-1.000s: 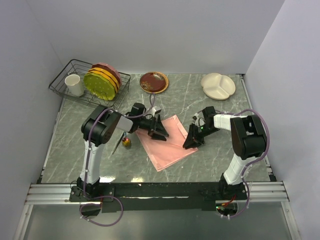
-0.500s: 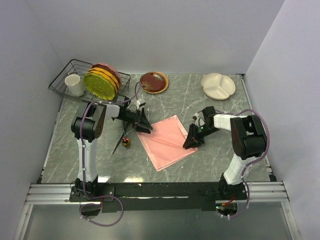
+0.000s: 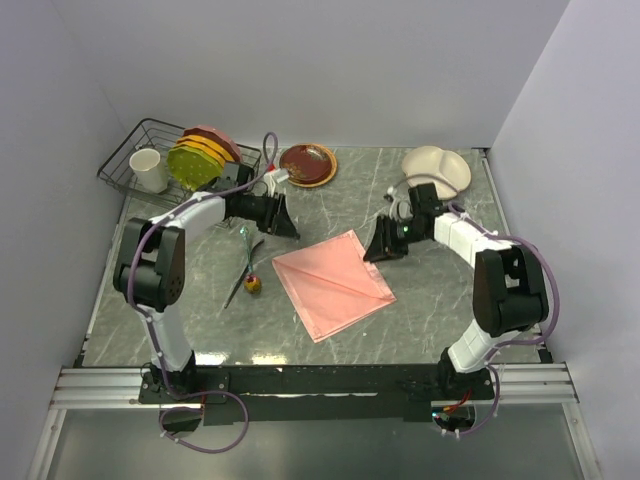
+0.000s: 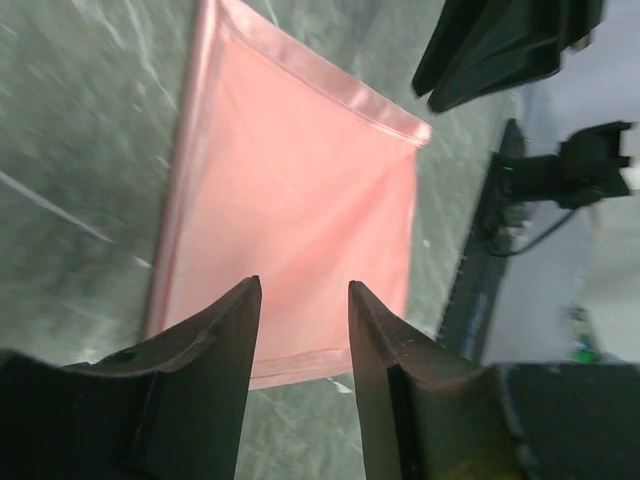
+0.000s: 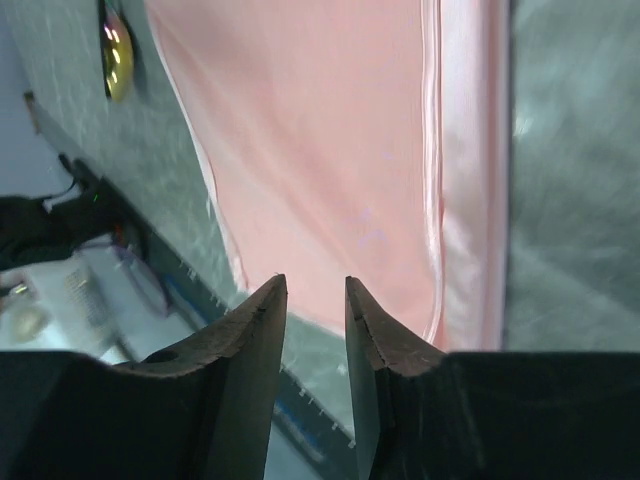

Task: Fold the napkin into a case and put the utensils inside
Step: Smooth out the upper triangle-folded napkin at the center of the board, then rotate the upper triangle-folded napkin at the center of the board.

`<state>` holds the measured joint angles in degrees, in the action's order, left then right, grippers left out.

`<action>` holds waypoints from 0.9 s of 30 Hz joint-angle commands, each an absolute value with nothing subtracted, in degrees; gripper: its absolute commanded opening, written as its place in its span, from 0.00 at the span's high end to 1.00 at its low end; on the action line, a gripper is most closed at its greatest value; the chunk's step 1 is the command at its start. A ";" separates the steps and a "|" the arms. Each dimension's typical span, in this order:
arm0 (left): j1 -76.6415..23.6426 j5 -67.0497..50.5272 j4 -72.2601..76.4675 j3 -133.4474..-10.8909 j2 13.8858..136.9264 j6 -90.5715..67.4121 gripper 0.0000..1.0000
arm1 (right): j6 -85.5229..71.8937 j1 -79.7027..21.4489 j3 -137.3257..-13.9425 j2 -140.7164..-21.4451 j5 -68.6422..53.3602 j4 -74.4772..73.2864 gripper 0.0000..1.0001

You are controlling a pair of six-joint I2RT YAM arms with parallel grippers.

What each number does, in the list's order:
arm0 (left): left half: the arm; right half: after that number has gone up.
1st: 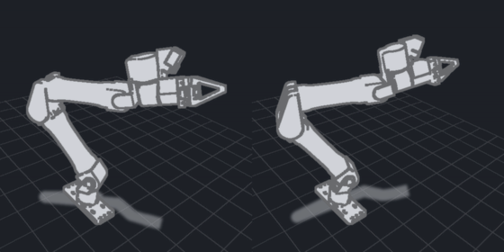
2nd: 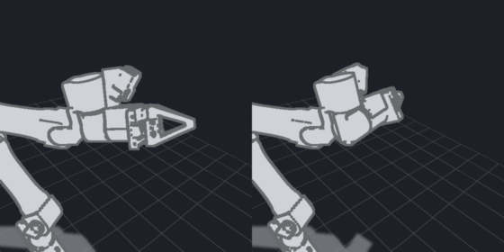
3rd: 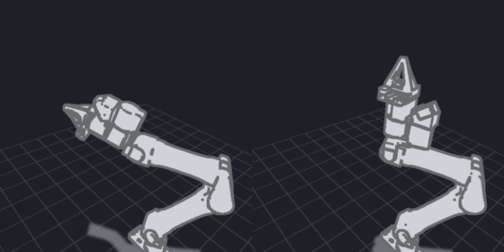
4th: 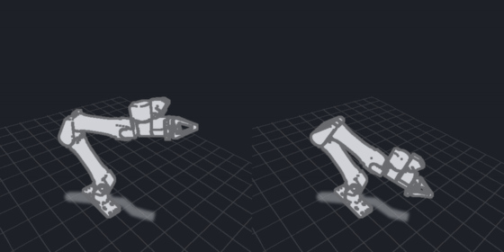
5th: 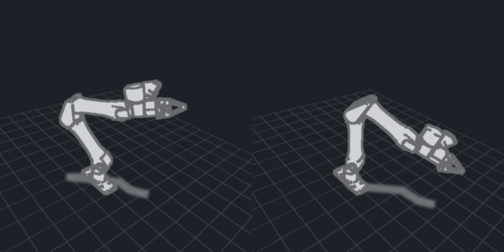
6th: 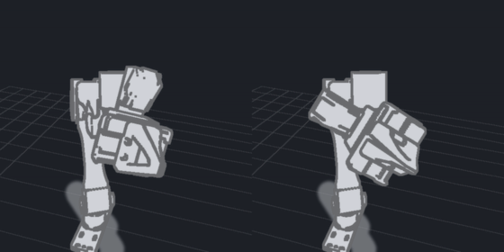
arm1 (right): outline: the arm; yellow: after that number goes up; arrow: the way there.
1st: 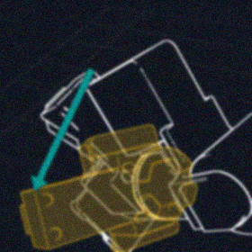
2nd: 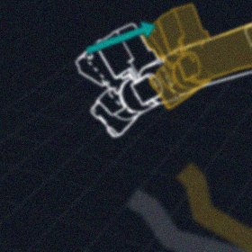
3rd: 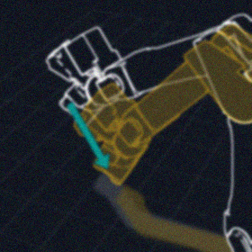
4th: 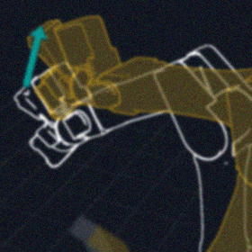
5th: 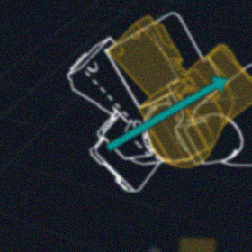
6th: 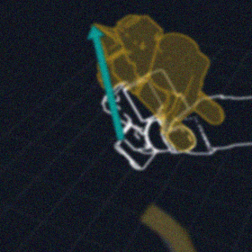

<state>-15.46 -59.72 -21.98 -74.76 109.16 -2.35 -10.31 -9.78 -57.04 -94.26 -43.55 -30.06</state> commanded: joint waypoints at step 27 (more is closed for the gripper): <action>-26.27 -46.05 -34.63 -101.07 127.95 13.53 0.40 | -7.99 -16.88 -52.48 -99.14 -38.31 -29.88 0.64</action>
<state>-24.16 -41.34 -32.84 -96.47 123.55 11.40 -4.97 -15.46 -55.53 -101.21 -36.53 -29.58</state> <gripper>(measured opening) 0.605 0.361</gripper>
